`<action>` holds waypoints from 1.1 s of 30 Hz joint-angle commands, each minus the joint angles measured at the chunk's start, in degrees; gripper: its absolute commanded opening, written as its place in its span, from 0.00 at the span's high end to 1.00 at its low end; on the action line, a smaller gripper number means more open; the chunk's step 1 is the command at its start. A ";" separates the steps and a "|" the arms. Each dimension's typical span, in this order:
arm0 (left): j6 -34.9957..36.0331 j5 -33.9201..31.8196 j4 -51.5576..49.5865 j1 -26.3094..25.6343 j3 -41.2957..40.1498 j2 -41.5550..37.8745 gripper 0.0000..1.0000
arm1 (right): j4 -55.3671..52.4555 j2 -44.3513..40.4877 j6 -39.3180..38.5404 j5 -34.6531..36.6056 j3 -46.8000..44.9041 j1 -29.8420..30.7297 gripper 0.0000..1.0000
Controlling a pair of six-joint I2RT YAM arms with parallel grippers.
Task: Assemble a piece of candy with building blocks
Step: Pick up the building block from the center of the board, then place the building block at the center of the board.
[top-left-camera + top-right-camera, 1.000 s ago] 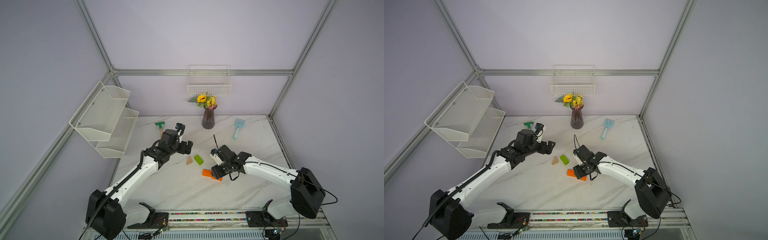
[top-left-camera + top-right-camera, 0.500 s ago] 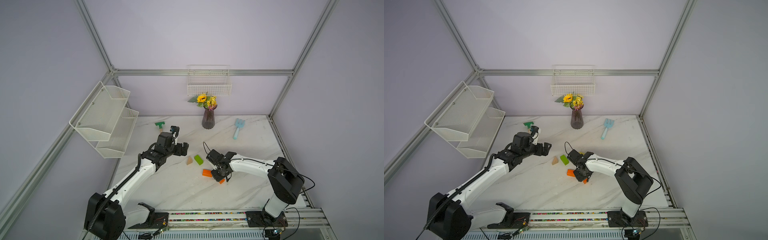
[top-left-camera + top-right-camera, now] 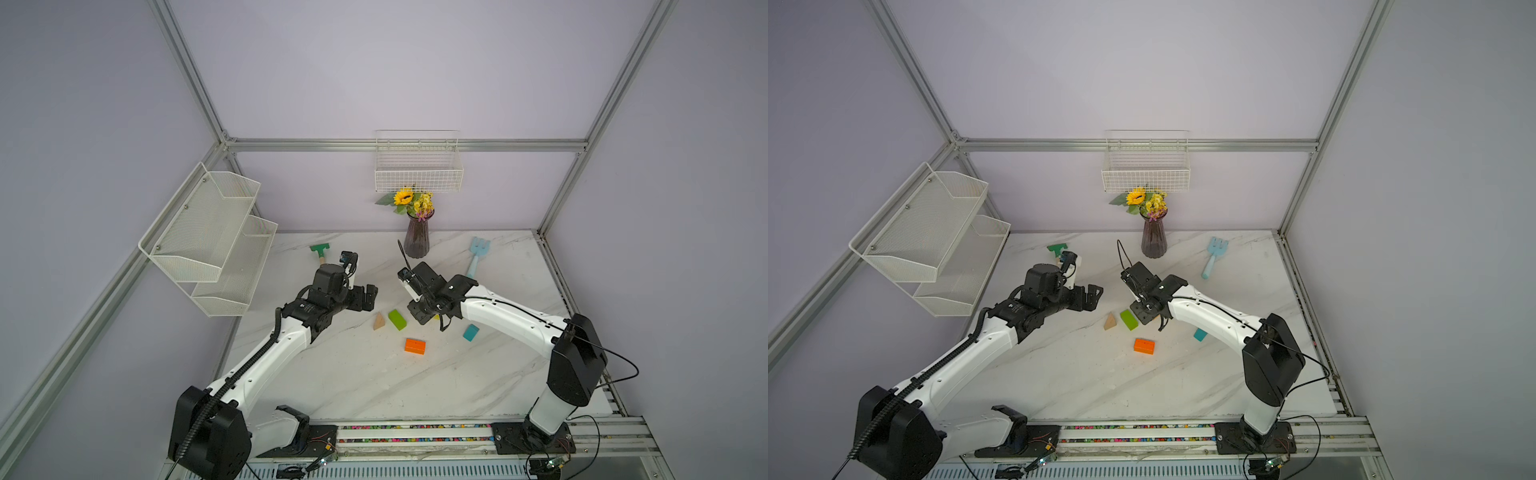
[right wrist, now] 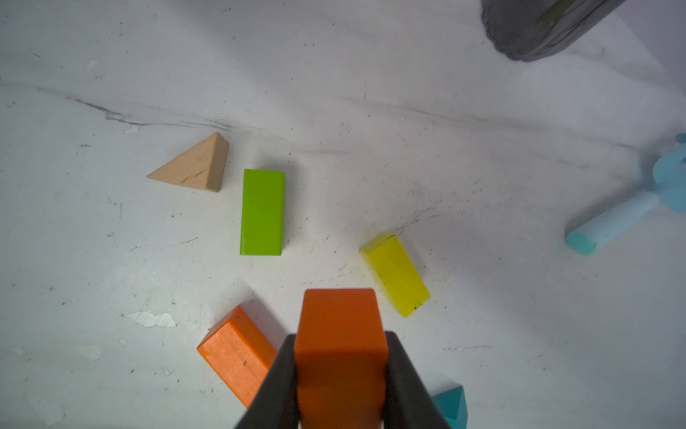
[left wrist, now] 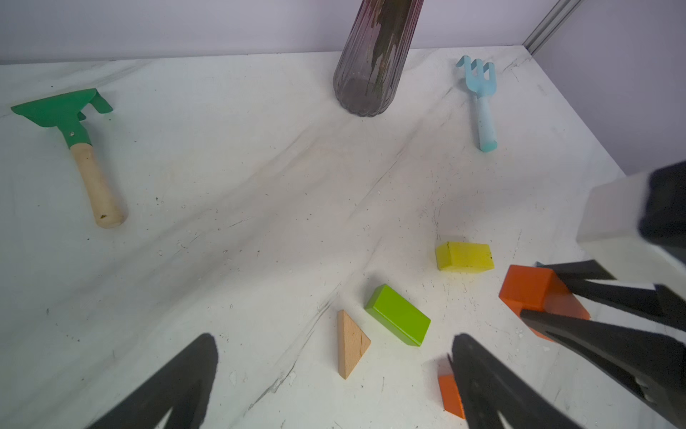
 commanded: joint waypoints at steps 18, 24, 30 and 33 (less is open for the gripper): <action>-2.47 -0.42 0.39 0.44 -2.25 -5.47 0.01 | 25.68 13.40 -41.30 -9.82 1.08 -5.99 1.00; -2.64 -0.65 0.55 0.45 -2.95 -5.81 0.01 | 20.26 17.07 -42.66 -13.41 3.21 -6.67 0.96; -2.50 -0.87 0.57 0.49 -2.83 -5.21 0.01 | 14.04 20.21 -41.06 -16.00 6.27 -6.68 0.93; -2.71 -0.78 0.70 0.43 -3.00 -5.16 0.01 | 14.94 20.54 -40.62 -15.68 5.38 -6.68 0.90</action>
